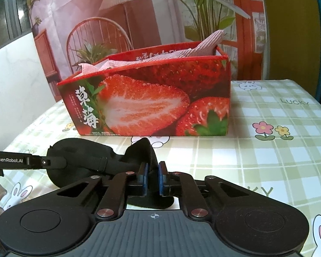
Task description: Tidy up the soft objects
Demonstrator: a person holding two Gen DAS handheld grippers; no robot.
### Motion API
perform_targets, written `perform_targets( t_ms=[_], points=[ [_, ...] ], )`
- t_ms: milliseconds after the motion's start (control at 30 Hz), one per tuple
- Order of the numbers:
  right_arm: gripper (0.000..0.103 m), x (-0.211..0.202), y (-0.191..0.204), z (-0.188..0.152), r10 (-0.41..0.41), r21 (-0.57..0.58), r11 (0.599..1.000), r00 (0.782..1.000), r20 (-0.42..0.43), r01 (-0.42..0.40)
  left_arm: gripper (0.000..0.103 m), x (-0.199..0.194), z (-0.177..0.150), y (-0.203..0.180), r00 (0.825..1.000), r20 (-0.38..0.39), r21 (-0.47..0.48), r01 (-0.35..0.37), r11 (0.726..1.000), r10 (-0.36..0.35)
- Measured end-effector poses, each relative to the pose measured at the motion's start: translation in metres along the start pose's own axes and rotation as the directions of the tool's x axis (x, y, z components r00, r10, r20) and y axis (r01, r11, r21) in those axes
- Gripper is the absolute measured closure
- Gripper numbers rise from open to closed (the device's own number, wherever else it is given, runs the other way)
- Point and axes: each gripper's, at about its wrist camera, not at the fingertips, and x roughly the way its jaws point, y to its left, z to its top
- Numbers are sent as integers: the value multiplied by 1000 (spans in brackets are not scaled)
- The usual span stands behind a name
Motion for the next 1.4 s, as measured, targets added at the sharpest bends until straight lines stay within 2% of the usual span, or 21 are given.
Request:
perform_targets(
  t_ms=[233,433,567,767,1000,1233,1400],
  points=[
    [96,-17,2,16,26,-35,999,997,77,-23,92,-26,18,-5,992,123,19,34,999,-36],
    [96,-49,6,59,68,-93,994,975,212,-49,92,-62,59,-26,957,278,109,49,993,-77],
    [96,-60,9,95,84,-141,989,957,279,-45,92,-64,91,-39,945,316,170,32,985,-86],
    [96,-40,12,143,81,-204,979,947,312,-16,92,-43,137,-51,952,301,222,-6,975,-63],
    [96,4,6,169,50,-193,981,957,286,7,92,0,172,-55,970,244,247,-53,968,-10],
    [96,41,-5,172,8,-187,982,976,218,33,92,50,178,-52,993,118,268,-61,961,30],
    [96,66,-16,170,-27,-166,985,988,153,52,91,75,175,-44,997,63,240,-49,970,35]
  ],
)
